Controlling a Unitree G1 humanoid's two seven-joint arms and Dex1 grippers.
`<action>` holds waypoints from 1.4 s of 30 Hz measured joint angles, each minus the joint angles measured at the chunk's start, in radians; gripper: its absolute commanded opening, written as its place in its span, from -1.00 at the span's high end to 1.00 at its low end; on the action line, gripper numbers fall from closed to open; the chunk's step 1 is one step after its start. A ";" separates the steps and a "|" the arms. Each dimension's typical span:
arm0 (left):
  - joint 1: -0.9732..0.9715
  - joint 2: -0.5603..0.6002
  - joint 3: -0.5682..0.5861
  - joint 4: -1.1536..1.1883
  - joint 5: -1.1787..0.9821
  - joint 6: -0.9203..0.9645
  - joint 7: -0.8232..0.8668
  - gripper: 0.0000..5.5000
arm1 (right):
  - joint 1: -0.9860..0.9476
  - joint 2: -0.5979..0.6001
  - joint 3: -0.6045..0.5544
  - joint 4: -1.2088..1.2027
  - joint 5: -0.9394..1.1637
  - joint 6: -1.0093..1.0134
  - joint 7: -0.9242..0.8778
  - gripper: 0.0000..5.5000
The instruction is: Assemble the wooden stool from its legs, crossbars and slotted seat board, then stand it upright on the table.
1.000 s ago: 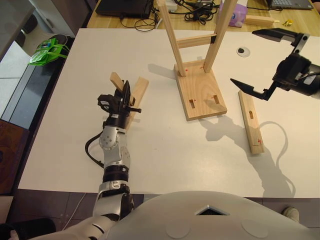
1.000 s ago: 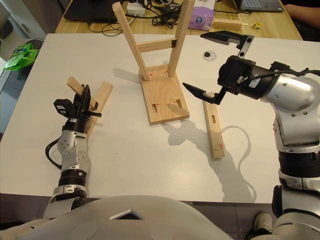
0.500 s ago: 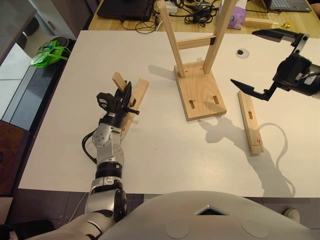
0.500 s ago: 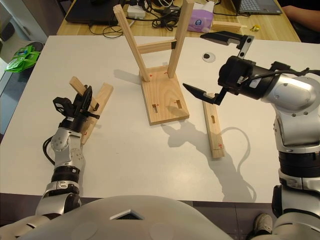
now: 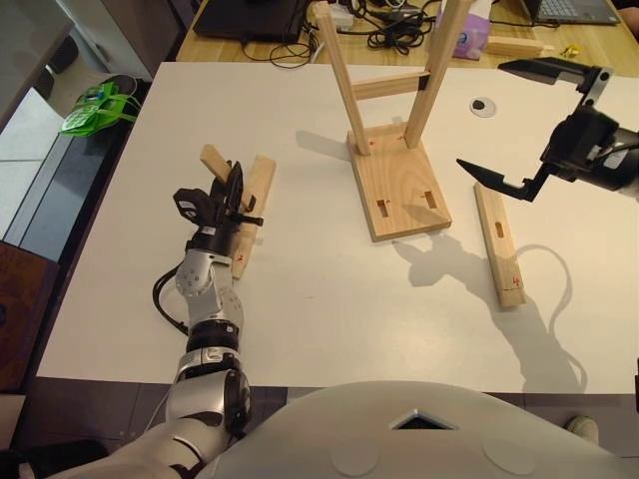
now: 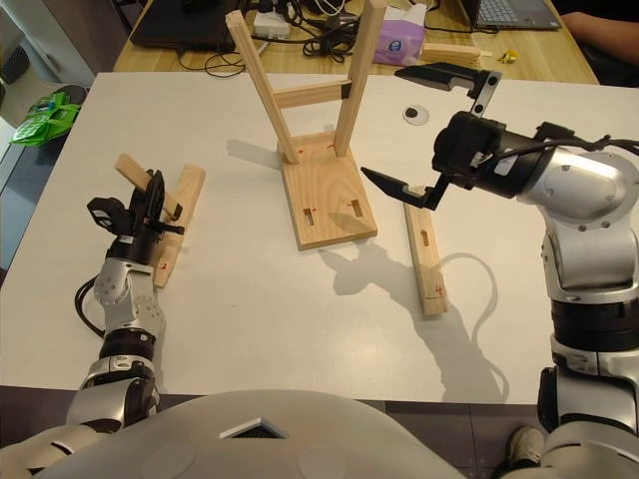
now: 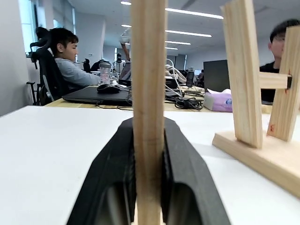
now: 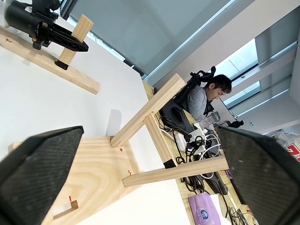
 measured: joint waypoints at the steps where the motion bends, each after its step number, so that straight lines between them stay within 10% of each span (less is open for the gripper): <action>1: -0.004 -0.012 0.037 0.018 -0.055 0.036 -0.013 0.85 | -0.009 0.001 0.001 0.002 0.000 0.000 0.003 -0.96; 32: 0.001 -0.032 -0.124 0.035 0.210 -0.122 0.191 0.85 | -0.055 0.046 0.018 0.034 -0.021 -0.010 0.013 -0.96; 42: -0.094 -0.203 -0.231 0.047 0.260 -0.026 0.296 0.85 | -0.072 0.061 0.025 0.040 -0.022 -0.011 0.013 -0.96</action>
